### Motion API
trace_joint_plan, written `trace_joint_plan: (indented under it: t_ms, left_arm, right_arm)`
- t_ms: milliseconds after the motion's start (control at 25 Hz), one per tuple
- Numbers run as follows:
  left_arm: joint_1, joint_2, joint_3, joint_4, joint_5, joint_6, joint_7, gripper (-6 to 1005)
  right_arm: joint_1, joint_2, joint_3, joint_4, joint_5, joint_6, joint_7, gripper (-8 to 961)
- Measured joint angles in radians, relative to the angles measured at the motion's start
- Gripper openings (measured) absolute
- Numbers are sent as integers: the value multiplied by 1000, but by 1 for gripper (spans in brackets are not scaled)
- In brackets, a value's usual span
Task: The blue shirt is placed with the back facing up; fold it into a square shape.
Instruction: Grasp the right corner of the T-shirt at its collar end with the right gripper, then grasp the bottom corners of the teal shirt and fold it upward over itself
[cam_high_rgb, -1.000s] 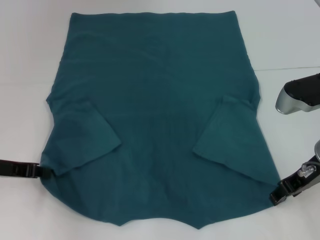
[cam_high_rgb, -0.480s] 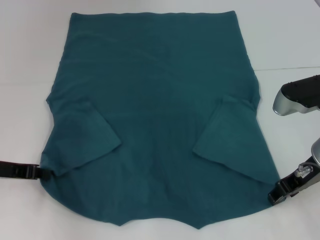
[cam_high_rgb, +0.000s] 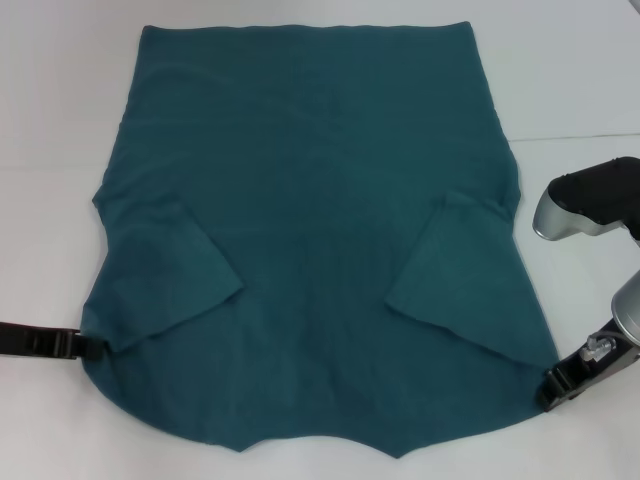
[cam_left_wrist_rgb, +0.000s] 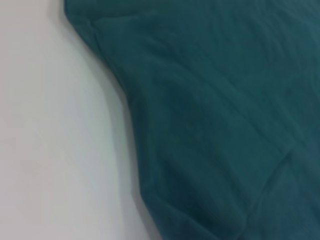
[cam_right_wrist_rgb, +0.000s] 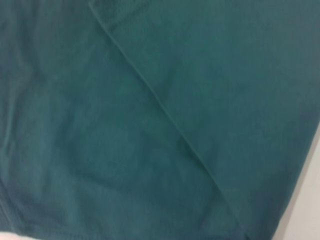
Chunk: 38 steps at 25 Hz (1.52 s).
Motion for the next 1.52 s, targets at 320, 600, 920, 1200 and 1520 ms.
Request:
trace_joint_plan:
  t_ms: [320, 600, 920, 1200, 1520]
  left_arm:
    - [2, -3, 0, -1, -1, 0, 4, 50]
    - [4, -3, -5, -2, -1, 10, 5, 51]
    - [3, 17, -37, 15, 2, 139, -2, 50]
    - [9, 45, -95, 69, 55, 351, -21, 51]
    - [-4, 48, -51, 92, 183, 531, -65, 50]
  right_arm:
    - [0, -1, 4, -2, 1, 17, 0, 314]
    - [1, -2, -3, -12, 1, 36, -14, 73]
    - [-22, -5, 6, -111, 73, -73, -99, 73]
    - [-22, -7, 10, -154, 68, -253, -168, 73]
    - [4, -6, 17, -162, 68, -425, -241, 73]
